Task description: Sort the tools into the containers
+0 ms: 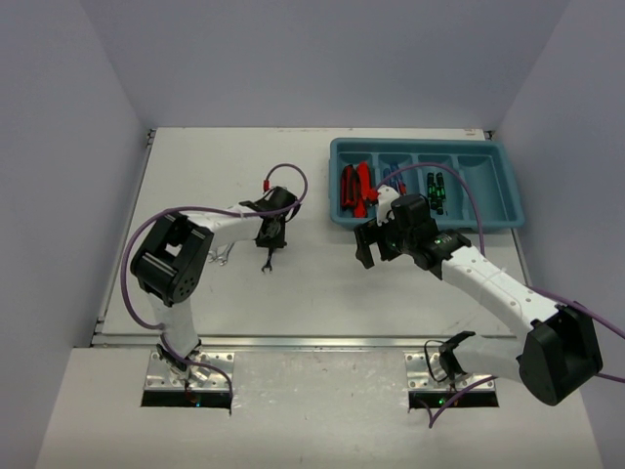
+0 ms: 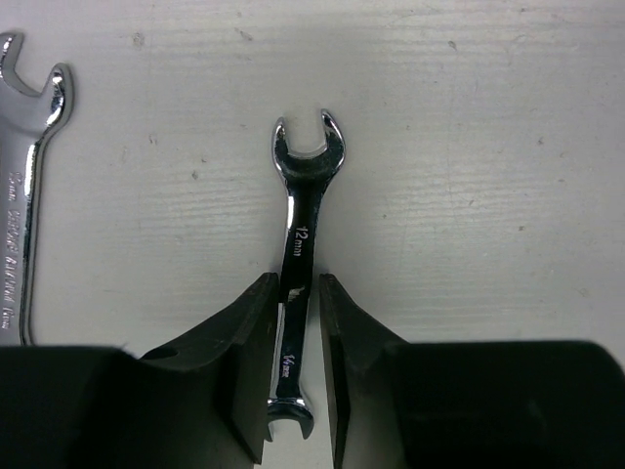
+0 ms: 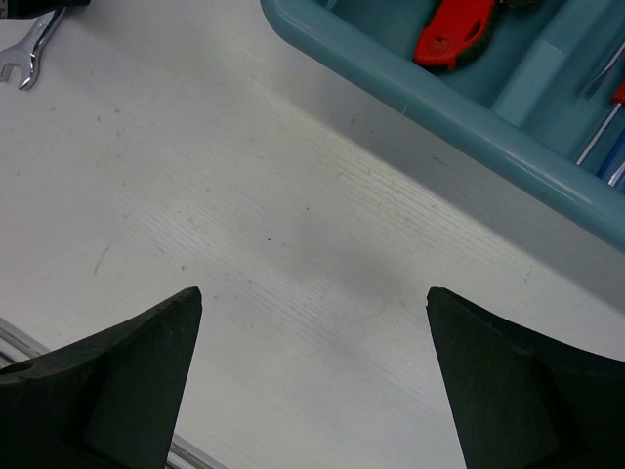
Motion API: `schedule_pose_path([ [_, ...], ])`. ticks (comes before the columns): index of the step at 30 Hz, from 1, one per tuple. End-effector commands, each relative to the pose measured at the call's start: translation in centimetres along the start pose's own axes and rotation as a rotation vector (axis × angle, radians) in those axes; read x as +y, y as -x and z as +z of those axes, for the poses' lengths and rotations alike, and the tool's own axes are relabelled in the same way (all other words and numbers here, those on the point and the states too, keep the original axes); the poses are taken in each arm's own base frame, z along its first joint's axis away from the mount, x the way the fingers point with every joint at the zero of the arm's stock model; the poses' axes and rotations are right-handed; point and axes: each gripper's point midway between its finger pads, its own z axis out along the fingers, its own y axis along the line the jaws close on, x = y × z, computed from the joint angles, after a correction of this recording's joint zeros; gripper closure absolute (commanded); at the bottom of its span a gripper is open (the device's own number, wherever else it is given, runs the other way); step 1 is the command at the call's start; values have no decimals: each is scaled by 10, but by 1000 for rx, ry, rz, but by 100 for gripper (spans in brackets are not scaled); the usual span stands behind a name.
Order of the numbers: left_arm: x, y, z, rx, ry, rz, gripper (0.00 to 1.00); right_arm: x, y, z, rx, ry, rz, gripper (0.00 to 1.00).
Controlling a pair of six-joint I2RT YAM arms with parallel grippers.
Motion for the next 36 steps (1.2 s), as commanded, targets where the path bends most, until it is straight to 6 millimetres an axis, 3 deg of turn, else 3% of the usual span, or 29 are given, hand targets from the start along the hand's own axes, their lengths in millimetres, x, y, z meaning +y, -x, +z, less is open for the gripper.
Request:
schedule_pose_path([
  [1, 3, -116, 6, 401, -58, 88, 77, -4, 14, -5, -63, -15, -21, 4],
  [12, -6, -126, 2, 433, -114, 114, 74, -3, 15, -6, -67, -13, -27, 4],
  [22, 12, -141, -2, 481, 1, 187, 67, -3, 15, -5, -66, -13, -28, 4],
  [36, 21, -147, -9, 480, 38, 218, 70, -3, 15, -6, -66, -12, -26, 5],
])
